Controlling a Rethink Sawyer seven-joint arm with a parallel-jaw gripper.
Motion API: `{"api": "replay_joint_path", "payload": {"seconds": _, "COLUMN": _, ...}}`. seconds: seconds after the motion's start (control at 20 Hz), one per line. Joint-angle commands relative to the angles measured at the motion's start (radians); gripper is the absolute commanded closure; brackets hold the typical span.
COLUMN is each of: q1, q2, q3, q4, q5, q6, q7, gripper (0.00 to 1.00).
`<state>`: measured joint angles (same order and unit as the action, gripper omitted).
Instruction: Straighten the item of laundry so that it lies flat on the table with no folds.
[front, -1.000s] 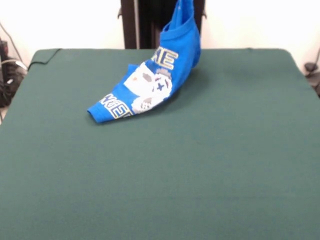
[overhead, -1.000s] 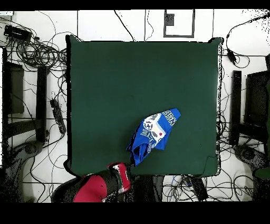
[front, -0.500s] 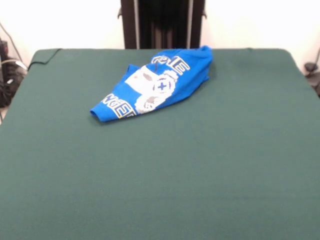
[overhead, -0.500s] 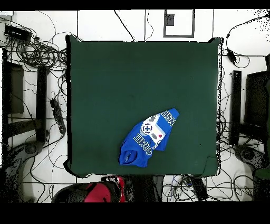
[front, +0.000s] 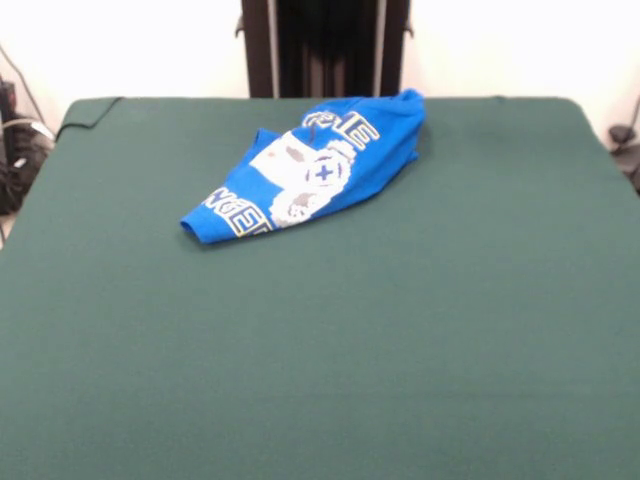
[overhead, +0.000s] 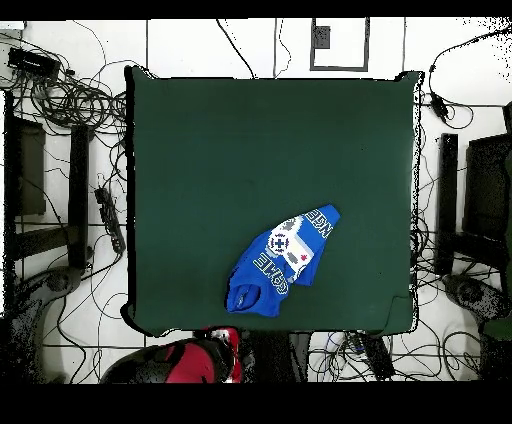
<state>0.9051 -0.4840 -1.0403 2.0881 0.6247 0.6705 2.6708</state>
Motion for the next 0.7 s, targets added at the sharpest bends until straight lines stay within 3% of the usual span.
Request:
{"api": "replay_joint_path", "payload": {"seconds": 0.05, "q1": -0.003, "q2": 0.029, "q3": 0.149, "q4": -0.033, "q5": -0.019, "q6": -0.014, "q7": 0.189, "gripper": 0.00}}
{"api": "replay_joint_path", "payload": {"seconds": 0.35, "q1": -0.058, "q2": 0.002, "q3": 0.155, "q4": -0.004, "q5": -0.128, "q6": -0.265, "q7": 0.019, "gripper": 0.00}}
{"api": "replay_joint_path", "payload": {"seconds": 0.7, "q1": -0.237, "q2": -0.184, "q3": 0.372, "q4": 0.154, "q5": -0.232, "q6": -0.539, "q7": -0.030, "gripper": 0.00}}
